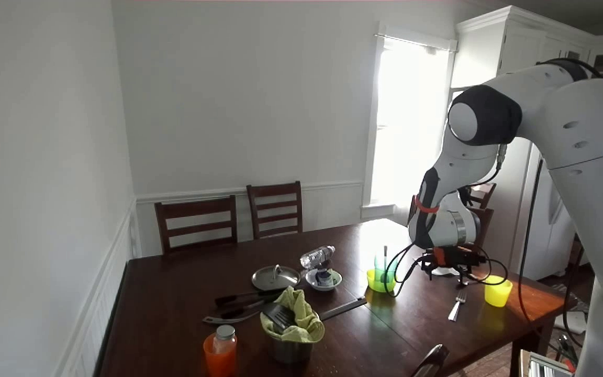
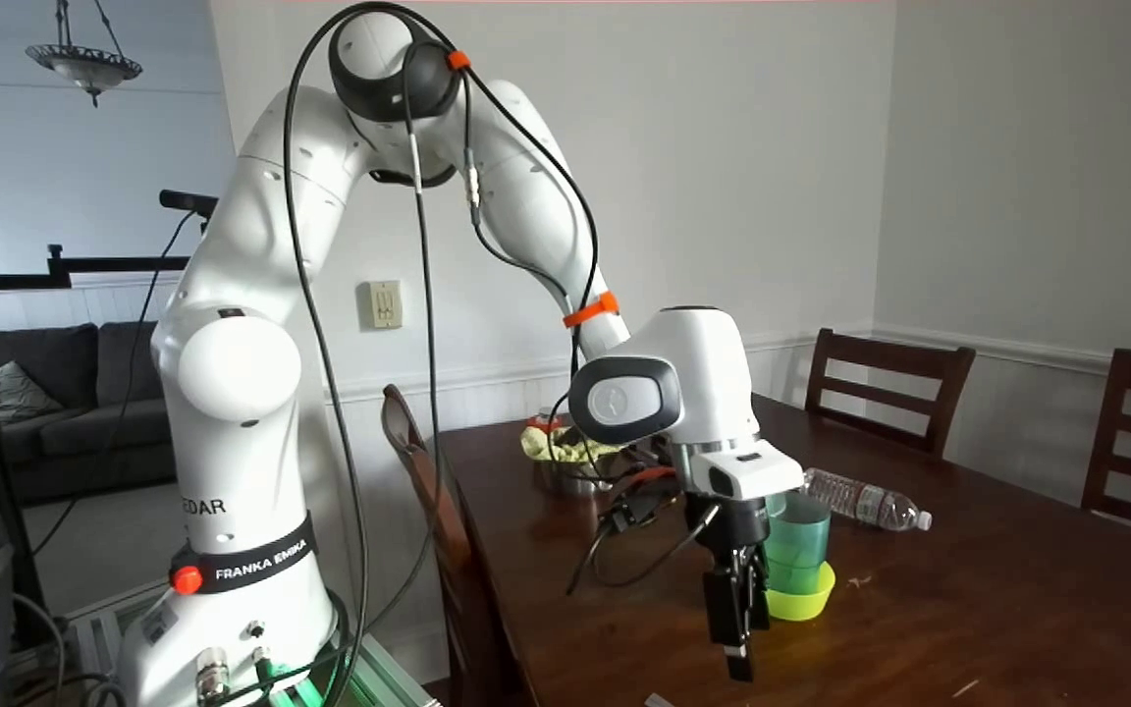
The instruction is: Pick up the spoon from the table and put it in the blue cup that is in the yellow bowl, pick up the fork and put it in the blue cup that is in the yellow bowl
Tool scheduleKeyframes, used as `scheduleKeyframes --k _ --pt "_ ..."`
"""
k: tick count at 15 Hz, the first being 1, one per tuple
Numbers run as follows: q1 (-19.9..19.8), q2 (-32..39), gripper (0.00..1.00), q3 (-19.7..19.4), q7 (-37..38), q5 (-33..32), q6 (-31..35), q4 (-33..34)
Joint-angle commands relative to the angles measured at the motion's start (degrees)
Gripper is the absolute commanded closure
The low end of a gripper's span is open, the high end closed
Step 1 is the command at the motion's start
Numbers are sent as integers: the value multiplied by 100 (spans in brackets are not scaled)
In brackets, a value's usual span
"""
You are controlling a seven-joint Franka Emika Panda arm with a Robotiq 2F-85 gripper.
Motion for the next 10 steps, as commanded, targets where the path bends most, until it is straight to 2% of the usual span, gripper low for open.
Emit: scheduleKeyframes --k 1,5,7,10 --pt "-1158 -152 0 927 -320 79 345 -103" --pt "-2351 53 0 1977 -647 265 240 141" --pt "-2626 184 0 2212 -726 272 150 226" --pt "-2846 364 0 2353 -787 203 140 357"
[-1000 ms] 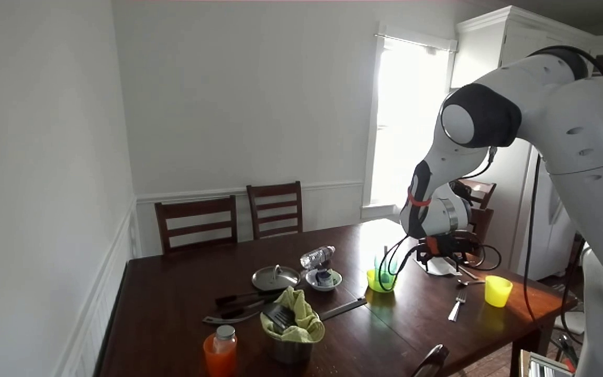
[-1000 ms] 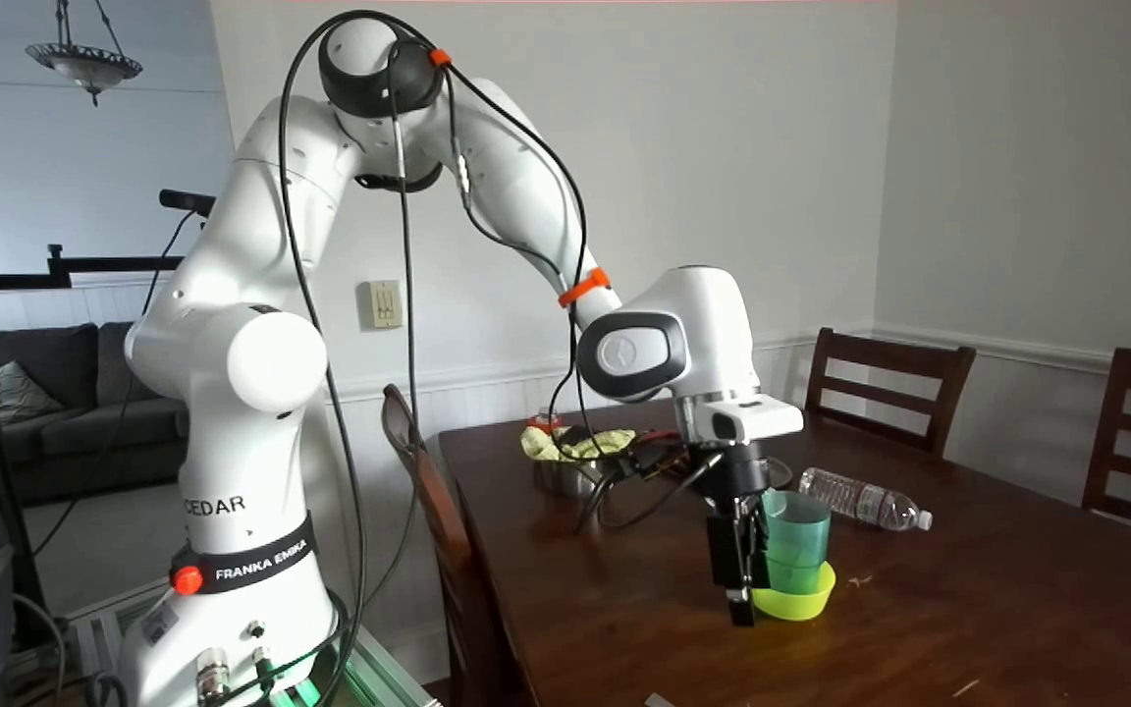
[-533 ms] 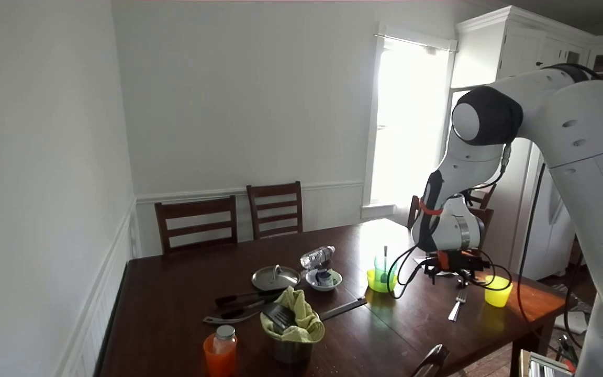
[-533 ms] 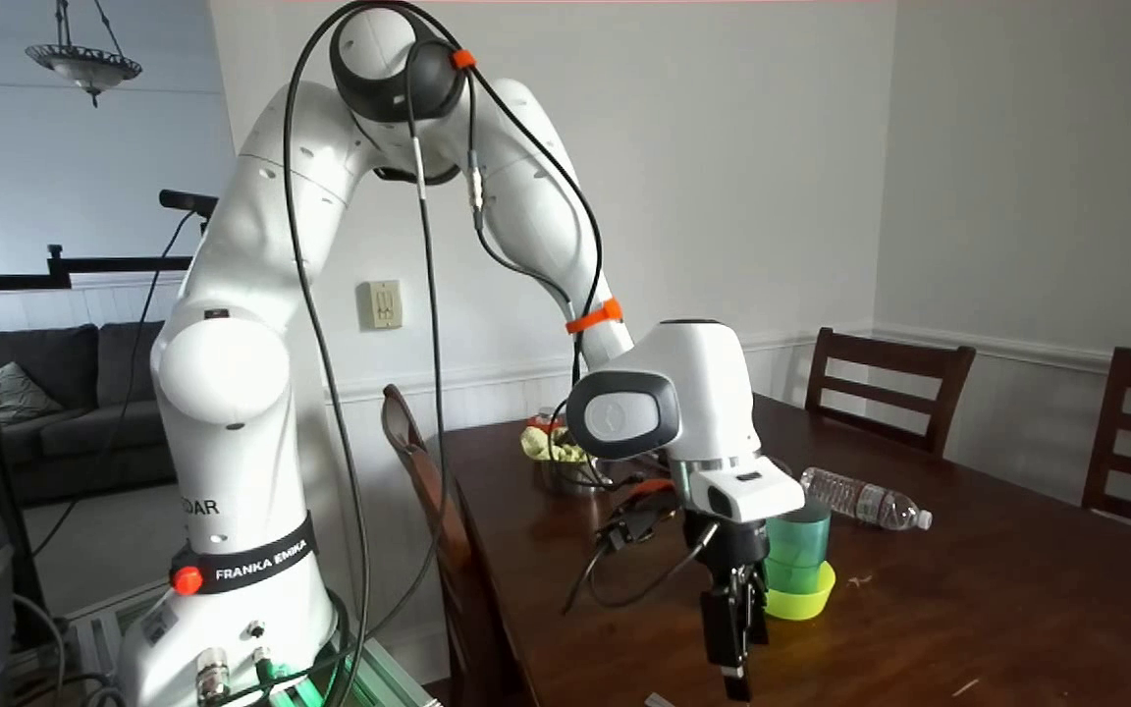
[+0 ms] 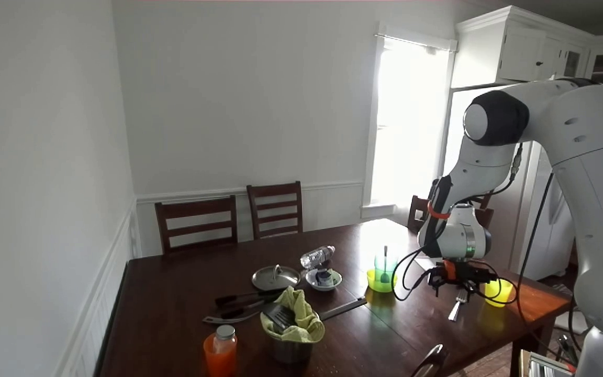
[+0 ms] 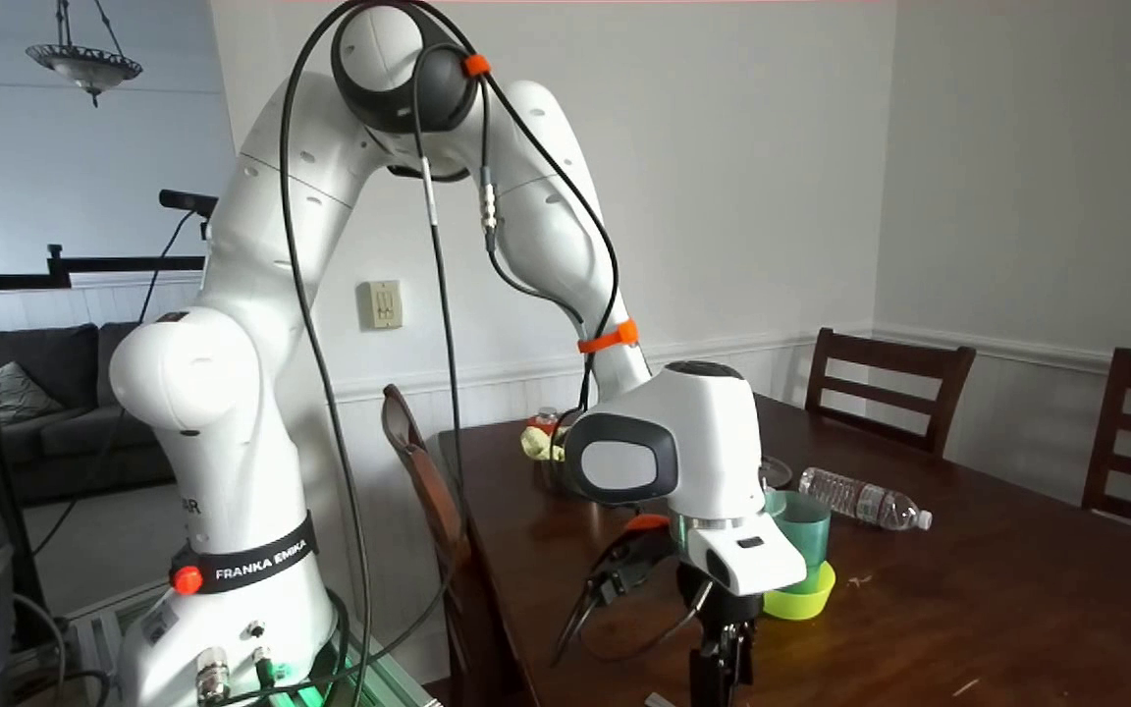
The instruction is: Pick up the spoon from the table and put it in the blue cup that is in the yellow bowl, pick up the fork and put it in the blue cup that is in the yellow bowl
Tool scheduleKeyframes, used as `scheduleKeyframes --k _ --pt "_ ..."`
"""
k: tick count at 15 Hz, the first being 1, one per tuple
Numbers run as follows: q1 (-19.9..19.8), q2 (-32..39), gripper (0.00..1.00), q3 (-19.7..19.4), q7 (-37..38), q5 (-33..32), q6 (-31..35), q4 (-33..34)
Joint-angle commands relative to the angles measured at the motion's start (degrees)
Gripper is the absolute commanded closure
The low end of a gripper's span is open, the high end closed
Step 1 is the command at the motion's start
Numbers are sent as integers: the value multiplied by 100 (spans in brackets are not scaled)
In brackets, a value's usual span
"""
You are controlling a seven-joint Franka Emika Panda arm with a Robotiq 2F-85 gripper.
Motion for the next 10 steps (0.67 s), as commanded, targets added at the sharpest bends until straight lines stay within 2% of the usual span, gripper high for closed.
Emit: scheduleKeyframes --k 1,2,3,4,10 --pt "-310 293 0 218 -221 84 -80 283" --pt "-389 338 0 281 -259 96 -56 318" --pt "-425 390 6 314 -272 95 -41 359" --pt "-472 433 26 363 -292 103 -46 408" --pt "-509 449 69 435 -293 78 -161 567"
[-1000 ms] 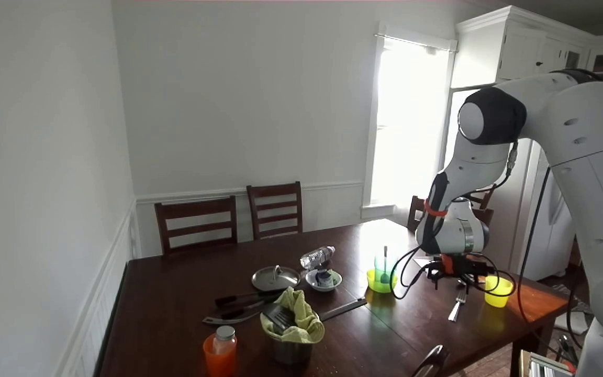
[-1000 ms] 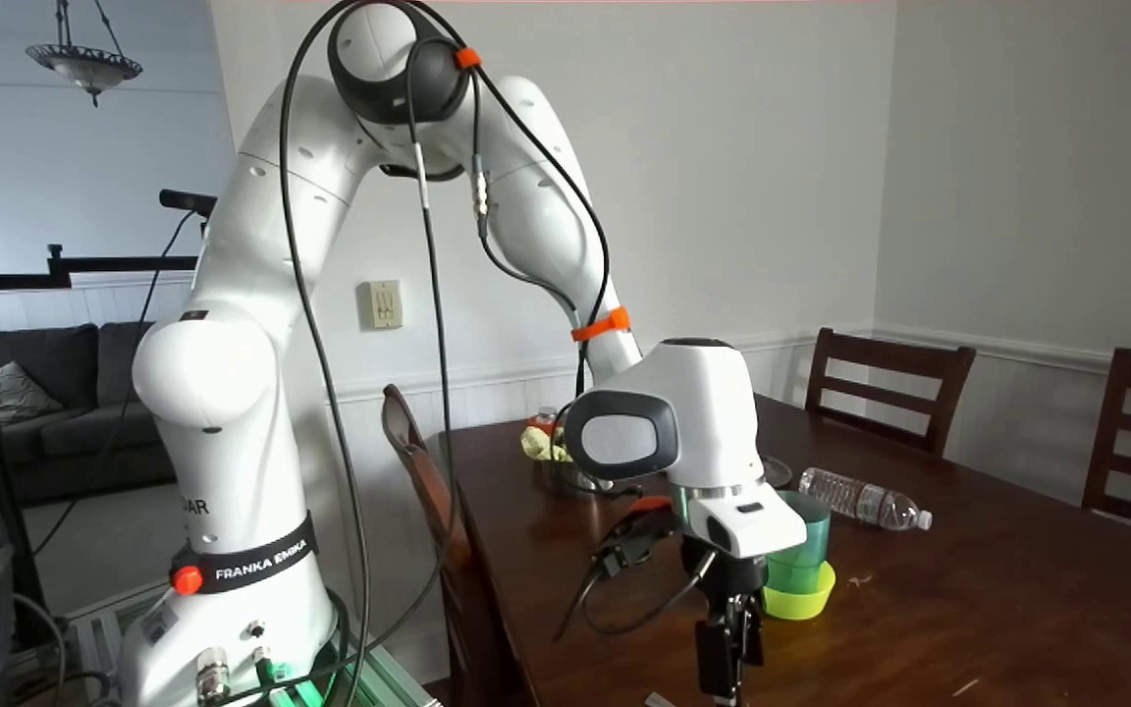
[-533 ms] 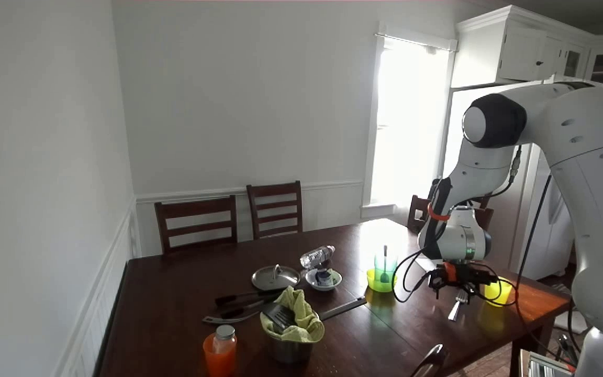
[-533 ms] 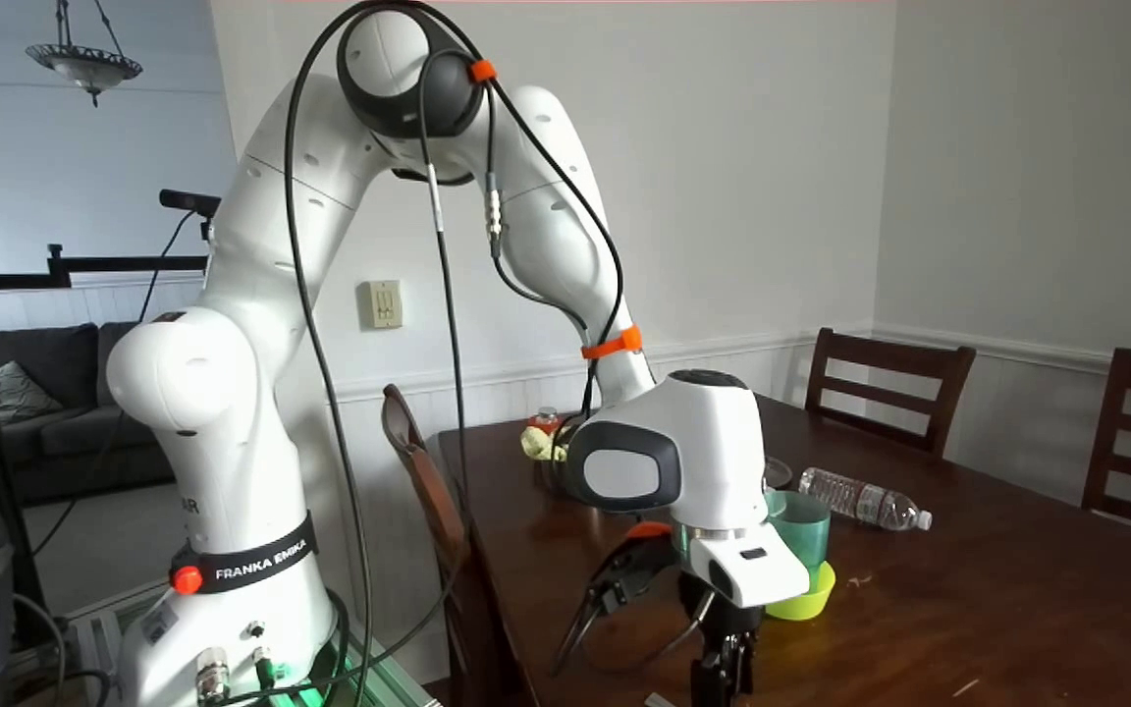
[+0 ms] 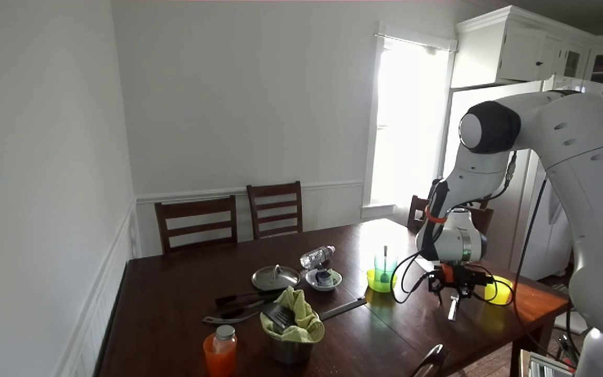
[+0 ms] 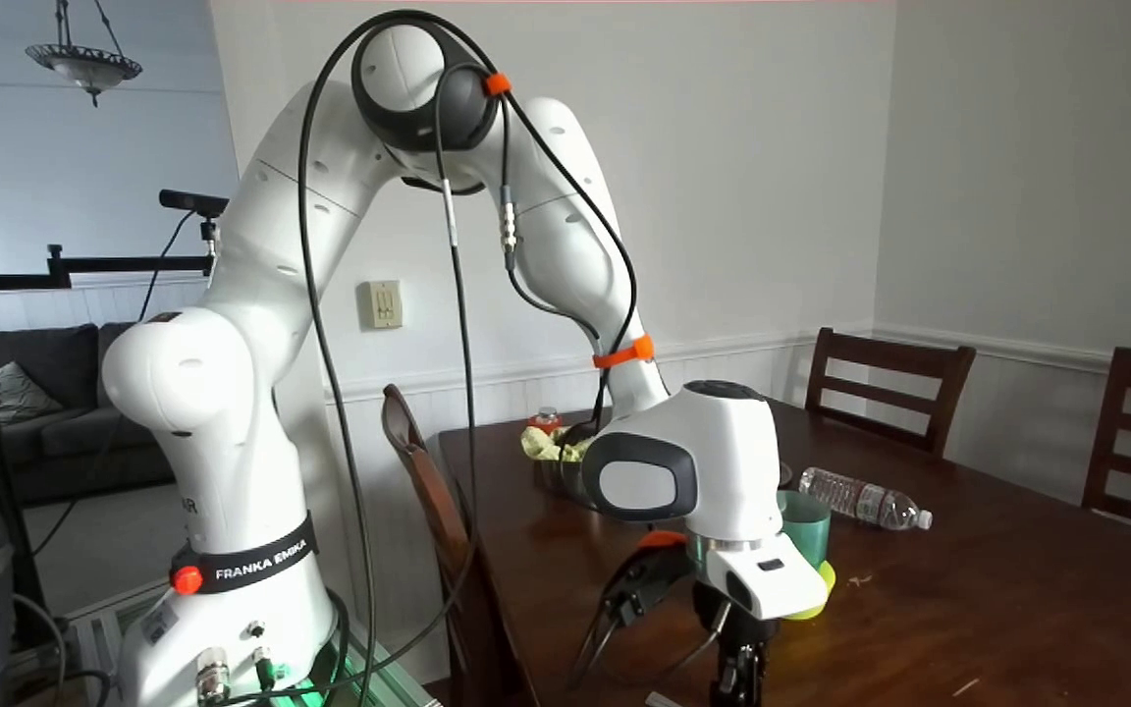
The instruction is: Pick up the spoon from the table and put it in the blue cup that is in the yellow bowl, pick up the fork and put it in the blue cup that is in the yellow bowl
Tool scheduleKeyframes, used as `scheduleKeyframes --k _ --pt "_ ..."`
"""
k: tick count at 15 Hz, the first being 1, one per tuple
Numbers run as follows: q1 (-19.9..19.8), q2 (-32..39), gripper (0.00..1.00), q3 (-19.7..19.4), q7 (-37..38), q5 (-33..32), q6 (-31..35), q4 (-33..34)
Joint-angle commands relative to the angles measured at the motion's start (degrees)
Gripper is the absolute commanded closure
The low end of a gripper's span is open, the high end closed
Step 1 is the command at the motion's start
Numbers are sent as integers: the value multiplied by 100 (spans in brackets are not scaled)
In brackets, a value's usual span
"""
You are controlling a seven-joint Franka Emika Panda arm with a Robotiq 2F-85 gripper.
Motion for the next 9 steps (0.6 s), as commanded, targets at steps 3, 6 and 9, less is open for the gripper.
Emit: scheduleKeyframes --k 3,6,9 --pt "-41 -175 90 35 -183 -6 -168 88" --pt "180 -378 100 -168 -171 -156 -199 23" --pt "494 -644 98 -452 -177 -383 -241 -59"
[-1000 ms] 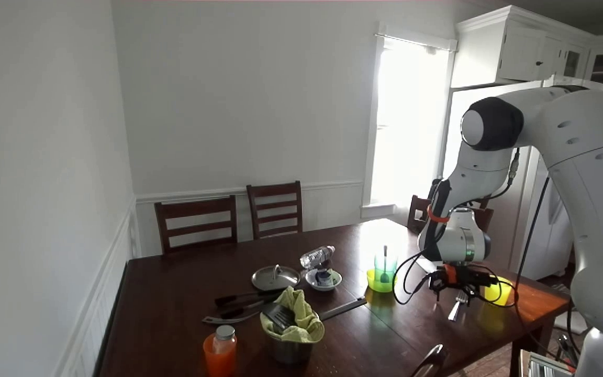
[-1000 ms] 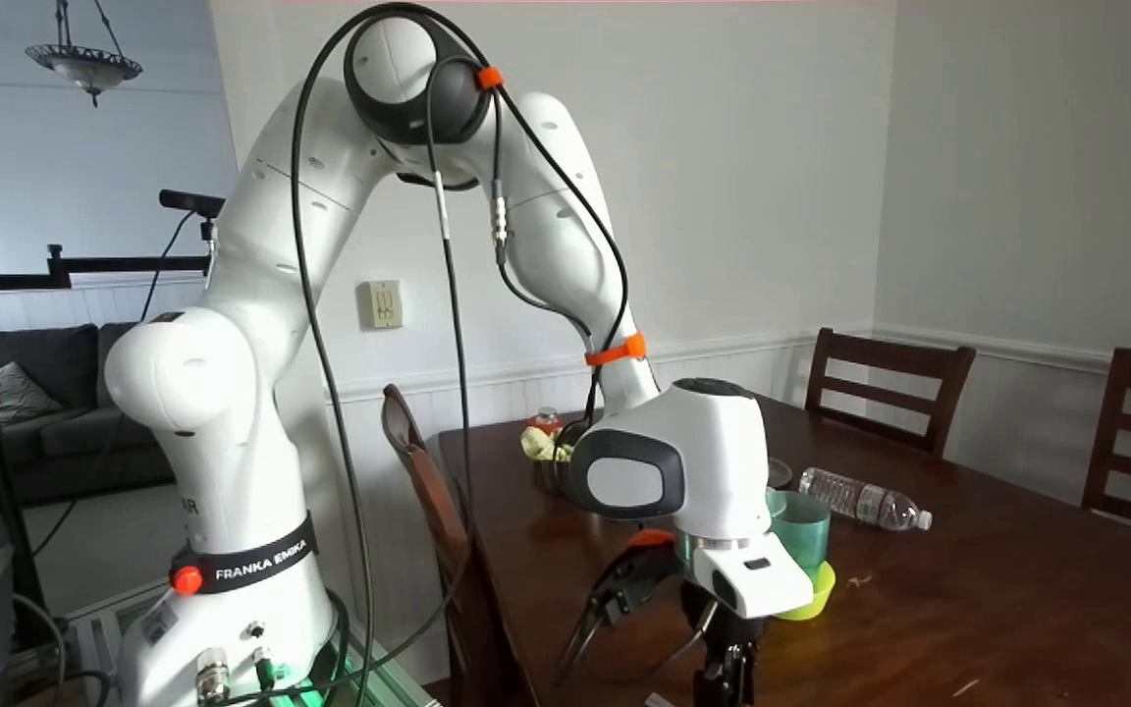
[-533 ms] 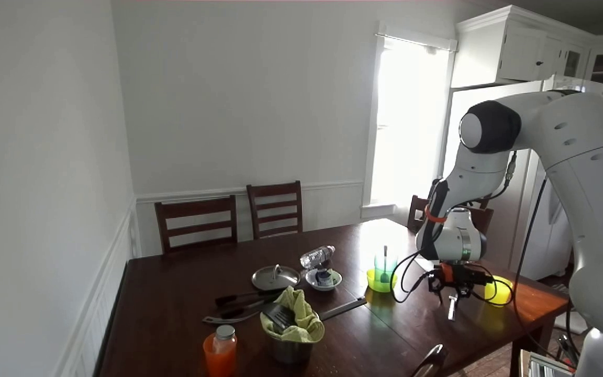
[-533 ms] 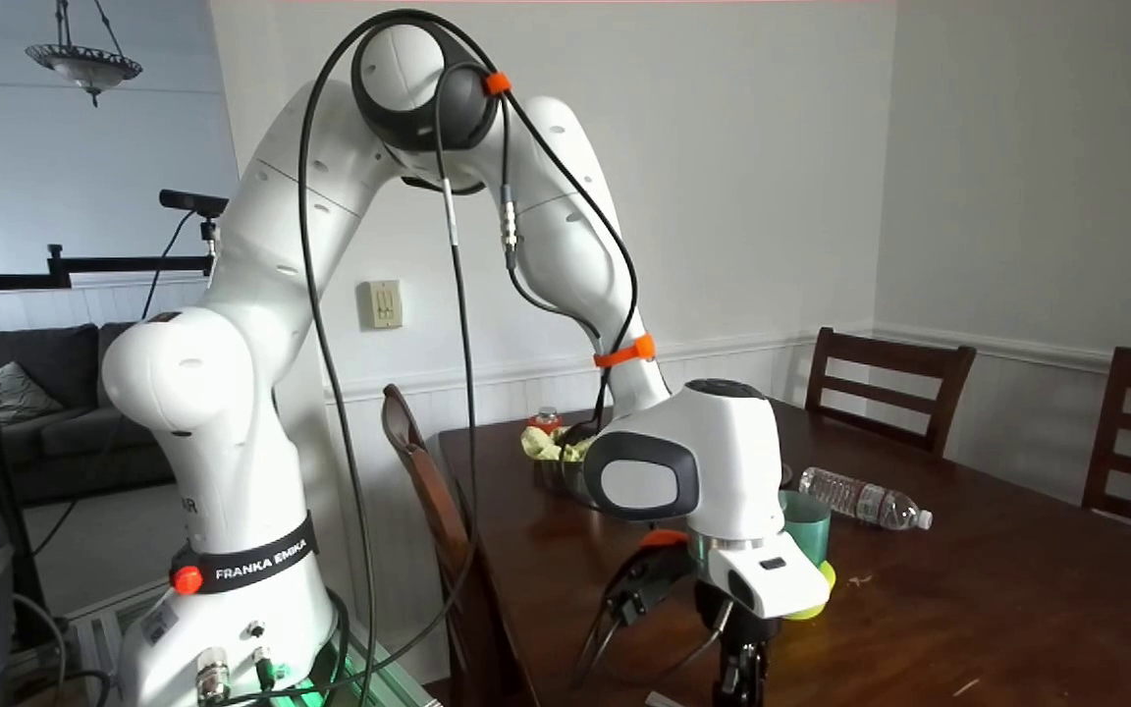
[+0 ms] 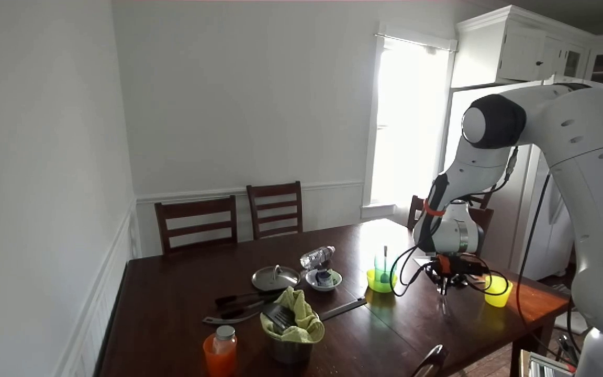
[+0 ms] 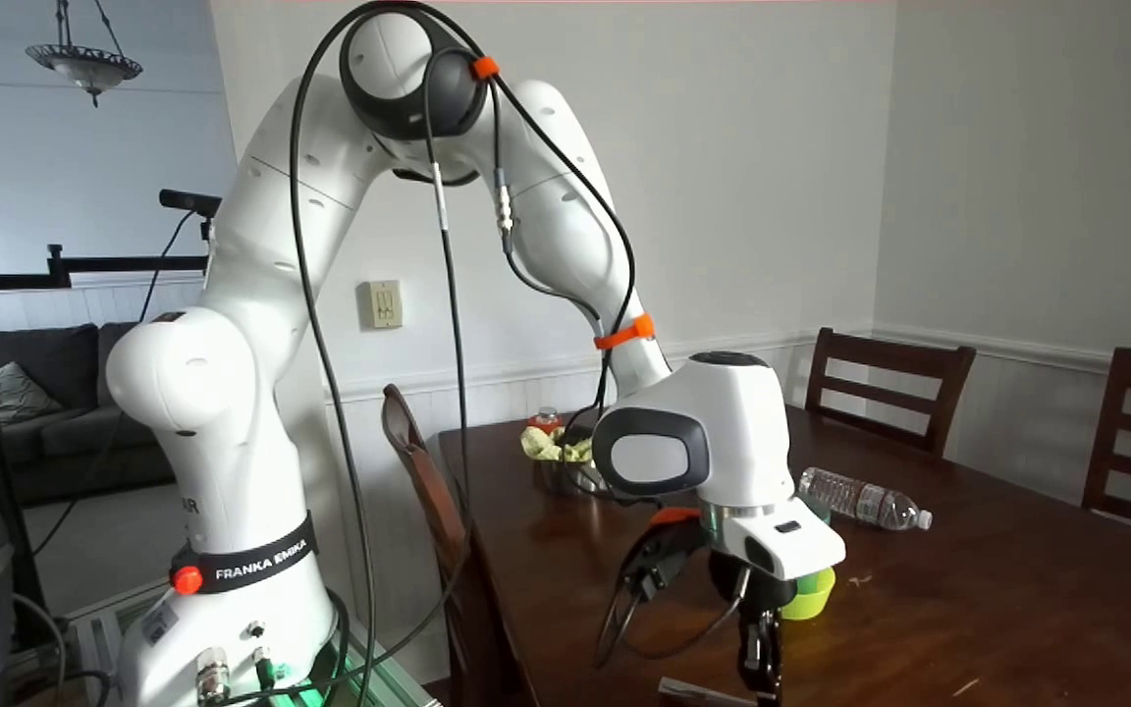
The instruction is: Pick up the spoon from the table and put it in the blue cup that is in the yellow bowl, pick up the fork and put it in the blue cup that is in the yellow bowl
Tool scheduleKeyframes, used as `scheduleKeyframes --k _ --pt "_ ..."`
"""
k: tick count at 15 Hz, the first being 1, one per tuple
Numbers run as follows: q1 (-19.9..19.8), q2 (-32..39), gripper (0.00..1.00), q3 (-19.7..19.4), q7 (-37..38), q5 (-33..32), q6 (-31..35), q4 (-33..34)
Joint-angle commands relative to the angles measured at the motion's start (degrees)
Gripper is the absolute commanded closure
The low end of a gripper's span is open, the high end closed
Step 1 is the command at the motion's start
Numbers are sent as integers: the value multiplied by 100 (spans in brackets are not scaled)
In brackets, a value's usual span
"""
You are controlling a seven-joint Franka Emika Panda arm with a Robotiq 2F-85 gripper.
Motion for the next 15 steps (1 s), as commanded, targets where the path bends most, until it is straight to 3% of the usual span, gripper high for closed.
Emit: scheduleKeyframes --k 1,2,3,4,6,7,9,15 --pt "483 -427 99 -510 13 -416 -216 -136" --pt "541 -441 100 -572 -52 -517 -244 -100" --pt "609 -479 75 -638 -96 -615 -299 -93" --pt "640 -551 100 -662 -155 -684 -310 -127" --pt "746 -598 100 -780 -182 -863 -350 -108" --pt "768 -578 74 -809 -188 -923 -348 -95" --pt "677 -497 67 -717 -268 -919 -388 -34" --pt "449 -95 26 -431 -397 -722 -411 134"
